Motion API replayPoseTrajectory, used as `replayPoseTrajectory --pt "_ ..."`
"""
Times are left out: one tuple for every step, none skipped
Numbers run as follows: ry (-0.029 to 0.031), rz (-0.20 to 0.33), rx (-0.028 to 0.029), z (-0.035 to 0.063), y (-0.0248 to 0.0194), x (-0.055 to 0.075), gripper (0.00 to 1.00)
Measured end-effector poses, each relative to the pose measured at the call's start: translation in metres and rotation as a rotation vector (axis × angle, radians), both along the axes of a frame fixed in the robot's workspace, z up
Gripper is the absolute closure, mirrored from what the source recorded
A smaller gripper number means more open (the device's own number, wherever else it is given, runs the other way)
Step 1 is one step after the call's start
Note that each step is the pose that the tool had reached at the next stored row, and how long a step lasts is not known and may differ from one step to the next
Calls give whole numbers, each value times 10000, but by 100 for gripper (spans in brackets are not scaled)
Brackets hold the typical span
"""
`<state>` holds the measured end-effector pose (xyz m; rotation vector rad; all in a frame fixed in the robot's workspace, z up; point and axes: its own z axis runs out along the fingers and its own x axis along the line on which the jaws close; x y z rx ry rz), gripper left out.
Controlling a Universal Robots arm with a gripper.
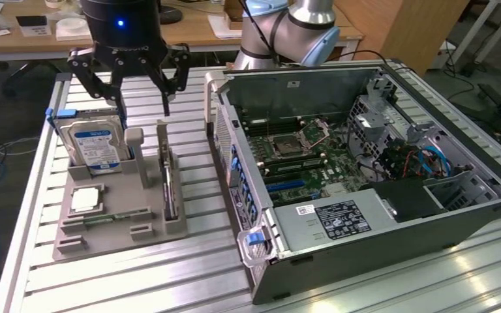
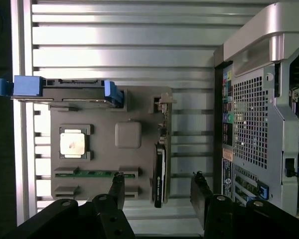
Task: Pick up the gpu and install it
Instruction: 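Pick up the gpu and move the gpu toward the slot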
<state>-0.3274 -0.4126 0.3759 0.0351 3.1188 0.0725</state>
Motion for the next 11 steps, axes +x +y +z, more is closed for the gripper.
replayPoseTrajectory --pt "-2 8 1 -8 -8 0 35" --pt "-2 12 2 -15 -15 0 35" --pt "-1 15 1 -21 -22 0 35" --pt "-1 17 1 -27 -28 0 35" --pt "-1 17 1 -32 -32 0 35" --pt "1 18 -1 -37 -37 0 35" --pt "1 17 -1 -41 -39 -1 35" --pt "1 18 -1 -46 -43 -1 35" --pt "1 20 -1 -51 -46 0 35" --pt "0 20 0 -55 -49 0 35" --pt "0 19 0 -59 -51 -1 35"
